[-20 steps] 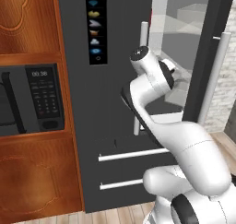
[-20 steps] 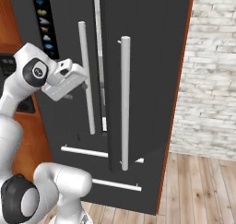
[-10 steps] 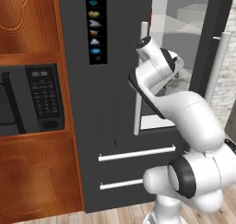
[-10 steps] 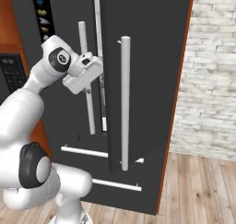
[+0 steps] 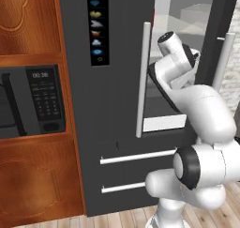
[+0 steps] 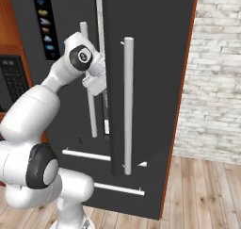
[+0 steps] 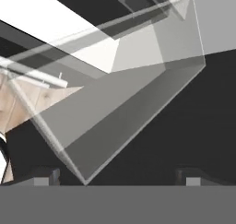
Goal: Open the fridge, grab two sodas, and place both sodas inside the bowl with ice on the dining counter.
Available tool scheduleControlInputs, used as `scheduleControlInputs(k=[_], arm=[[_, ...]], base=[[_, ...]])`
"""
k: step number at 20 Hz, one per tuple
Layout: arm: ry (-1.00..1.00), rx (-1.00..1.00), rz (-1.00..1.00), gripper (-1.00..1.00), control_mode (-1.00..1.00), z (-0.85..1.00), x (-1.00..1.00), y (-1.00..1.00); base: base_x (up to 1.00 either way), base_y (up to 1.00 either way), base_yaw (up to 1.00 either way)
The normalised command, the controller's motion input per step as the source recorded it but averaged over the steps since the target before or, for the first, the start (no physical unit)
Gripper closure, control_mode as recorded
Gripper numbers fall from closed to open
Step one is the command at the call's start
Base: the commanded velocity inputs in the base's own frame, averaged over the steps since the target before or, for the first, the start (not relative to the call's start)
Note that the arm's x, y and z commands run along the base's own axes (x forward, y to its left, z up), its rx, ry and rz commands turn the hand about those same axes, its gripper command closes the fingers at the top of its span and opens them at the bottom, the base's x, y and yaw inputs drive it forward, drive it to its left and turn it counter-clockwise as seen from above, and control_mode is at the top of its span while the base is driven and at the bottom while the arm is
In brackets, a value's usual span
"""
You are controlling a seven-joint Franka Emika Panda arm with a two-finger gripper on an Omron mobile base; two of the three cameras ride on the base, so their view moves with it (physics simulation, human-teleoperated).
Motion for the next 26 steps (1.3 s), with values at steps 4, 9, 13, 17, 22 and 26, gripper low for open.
scheduleControlInputs(k=[4,9,13,17,22,26], arm=[[0.0,0.0,0.0,-1.0,-1.0,0.0,-0.47,-0.75],[0.0,0.0,0.0,-1.0,-1.0,0.05,-0.32,-0.76],[0.04,0.0,0.0,-1.0,-1.0,0.12,0.0,-0.81],[0.03,0.0,0.0,-1.0,-1.0,0.06,0.0,-0.82],[0.0,0.02,0.0,-1.0,-1.0,0.05,0.0,-0.68],[-0.01,0.05,0.0,-1.0,-1.0,0.01,-0.12,-0.17]], base=[[0.0,0.0,0.0],[0.0,0.0,0.0],[0.0,0.0,0.0],[0.0,0.0,0.0],[0.0,0.0,0.0],[0.0,0.0,0.0]])
